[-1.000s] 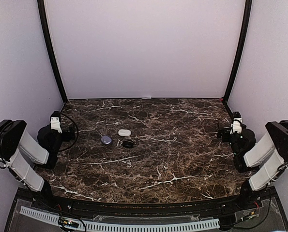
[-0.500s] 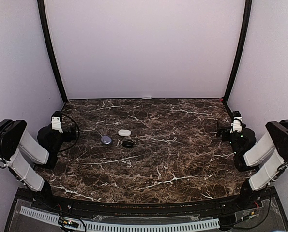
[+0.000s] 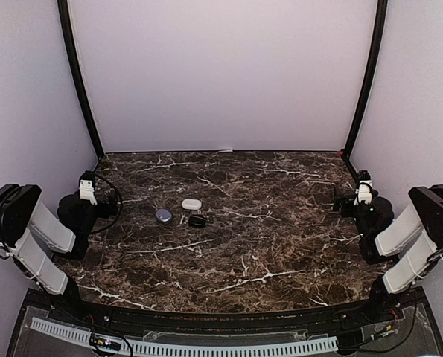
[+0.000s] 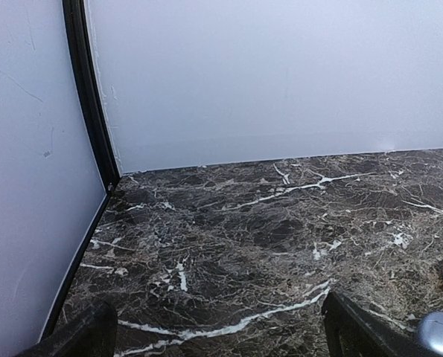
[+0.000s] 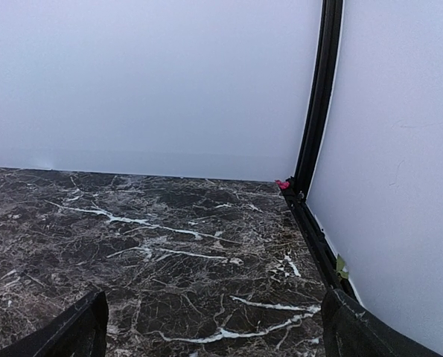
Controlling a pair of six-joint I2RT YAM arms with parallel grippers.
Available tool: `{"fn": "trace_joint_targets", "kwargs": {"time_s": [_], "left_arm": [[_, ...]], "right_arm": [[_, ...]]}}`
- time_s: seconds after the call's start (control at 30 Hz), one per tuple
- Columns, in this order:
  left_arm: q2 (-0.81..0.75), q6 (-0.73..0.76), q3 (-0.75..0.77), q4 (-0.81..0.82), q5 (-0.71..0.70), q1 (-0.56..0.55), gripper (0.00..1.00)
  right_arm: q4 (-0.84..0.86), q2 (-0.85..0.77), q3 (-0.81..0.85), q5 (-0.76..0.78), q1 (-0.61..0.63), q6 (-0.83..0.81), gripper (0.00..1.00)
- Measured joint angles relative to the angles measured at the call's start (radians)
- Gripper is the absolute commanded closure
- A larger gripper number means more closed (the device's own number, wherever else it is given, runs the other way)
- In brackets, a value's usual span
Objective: Insert the wireless bluetooth earbuds into the charging case
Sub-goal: Reset both arms
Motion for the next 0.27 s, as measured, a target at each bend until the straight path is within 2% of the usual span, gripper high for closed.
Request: {"fn": "trace_joint_targets", "kwargs": {"time_s": [0.27], "left_arm": [[0.000, 0.000, 0.000, 0.000, 0.000, 0.000, 0.01]], "right_arm": [[-0.008, 0.000, 0.005, -0.006, -0.003, 0.003, 0.01]]}}
